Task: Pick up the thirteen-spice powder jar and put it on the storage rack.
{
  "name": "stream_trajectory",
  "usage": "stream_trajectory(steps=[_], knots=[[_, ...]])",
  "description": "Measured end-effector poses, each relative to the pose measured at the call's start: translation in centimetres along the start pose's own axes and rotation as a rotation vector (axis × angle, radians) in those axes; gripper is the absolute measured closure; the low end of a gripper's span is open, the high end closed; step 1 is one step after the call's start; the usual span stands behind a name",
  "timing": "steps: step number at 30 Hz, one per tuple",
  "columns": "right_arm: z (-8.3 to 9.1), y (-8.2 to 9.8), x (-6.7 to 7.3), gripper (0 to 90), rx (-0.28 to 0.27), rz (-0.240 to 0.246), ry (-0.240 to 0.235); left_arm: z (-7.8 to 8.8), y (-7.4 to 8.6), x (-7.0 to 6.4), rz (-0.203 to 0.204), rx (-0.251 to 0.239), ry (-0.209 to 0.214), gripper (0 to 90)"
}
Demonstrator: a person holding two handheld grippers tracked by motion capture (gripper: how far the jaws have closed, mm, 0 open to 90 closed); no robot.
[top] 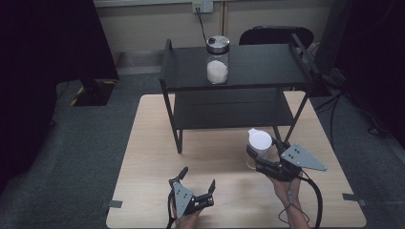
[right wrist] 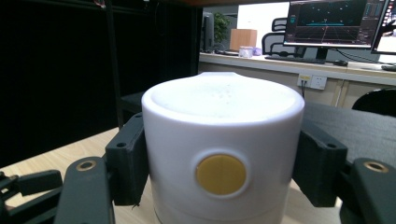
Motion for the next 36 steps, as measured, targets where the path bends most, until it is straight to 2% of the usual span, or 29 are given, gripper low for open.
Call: stream_trajectory(steps=[13, 30, 36], knots=[[-0.3, -3.5, -1.3, 30.3, -0.02, -0.006, -0.031, 0.0, 0.0, 0.0, 0.0, -0.001, 0.0, 0.2], [-1.9, -9.0, -3.3, 30.4, -0.038, 0.021, -0.072, 0.0, 0.0, 0.0, 0.0, 0.0, 0.0, 0.2], [-2.6, -10.6, -4.2, 30.4, -0.051, 0.01, -0.078, 0.0, 0.0, 0.0, 0.0, 0.0, 0.0, 0.2]])
Point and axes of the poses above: each handheld gripper's, and its own axes: z roughly backward along the jaws, y roughly out of its underside, x roughly to its left, the point moved 2 cm from there along -z, roughly forward along the jaws, and after that the axes turned 7 degrees about -x, right-handed, at the moved point
